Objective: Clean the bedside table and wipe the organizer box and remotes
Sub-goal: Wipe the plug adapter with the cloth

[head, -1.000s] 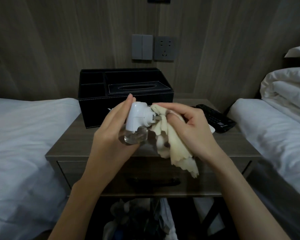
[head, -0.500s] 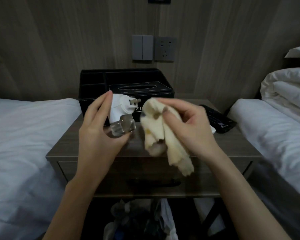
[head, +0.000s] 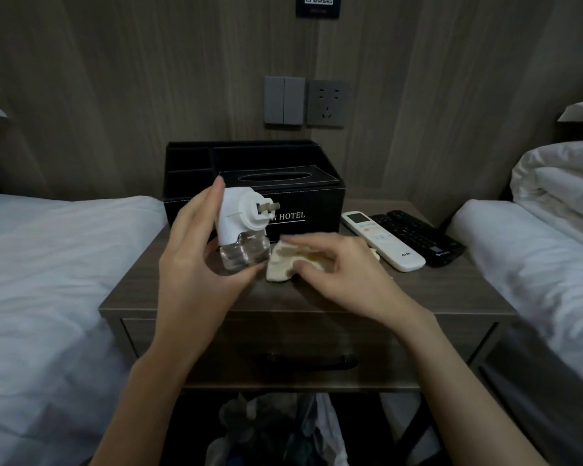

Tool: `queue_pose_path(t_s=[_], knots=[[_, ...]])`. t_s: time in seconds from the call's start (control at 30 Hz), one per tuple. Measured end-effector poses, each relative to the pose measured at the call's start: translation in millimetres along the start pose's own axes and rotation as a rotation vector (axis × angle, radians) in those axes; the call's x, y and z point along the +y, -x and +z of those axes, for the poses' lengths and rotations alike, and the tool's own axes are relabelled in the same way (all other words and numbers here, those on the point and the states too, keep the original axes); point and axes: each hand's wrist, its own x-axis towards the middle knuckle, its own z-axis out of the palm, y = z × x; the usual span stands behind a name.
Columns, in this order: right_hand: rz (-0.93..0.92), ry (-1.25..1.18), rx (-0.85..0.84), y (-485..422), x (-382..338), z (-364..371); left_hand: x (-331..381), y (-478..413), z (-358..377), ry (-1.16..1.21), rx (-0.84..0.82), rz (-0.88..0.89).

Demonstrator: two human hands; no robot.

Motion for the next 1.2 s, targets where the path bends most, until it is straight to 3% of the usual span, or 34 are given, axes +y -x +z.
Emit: queue_pose_path(t_s=[0.13, 0.23, 0.4, 0.63, 0.8, 0.97, 1.2], knots=[[0.050, -0.469, 0.081, 5.0, -22.9, -5.2, 2.6, 1.8, 5.3, 0.025, -0.019, 0.052], [0.036, -0.606, 0.096, 8.6, -33.7, -3.0, 6.7, 3.5, 13.5, -0.032, -0.056, 0.130], [0.024, -0.603, 0.250, 9.7, -35.8, -8.7, 13.7, 1.9, 27.9, -0.062, -0.107, 0.198], [0.085, -0.392, 0.504, 13.4, -1.7, -45.1, 0.3, 3.5, 49.9, -0.066, -0.209, 0.070], [0.190, -0.188, 0.671, 10.8, 32.8, -74.0, -2.7, 3.0, 70.4, -0.187, -0.413, 0.054], [0.232, -0.141, 0.679, -17.4, 65.5, -89.3, -8.2, -9.2, 86.7, -0.272, -0.540, -0.020], [0.274, -0.107, 0.571, -81.1, 109.7, -77.3, -22.3, -16.6, 98.0, -0.285, -0.478, -0.009]])
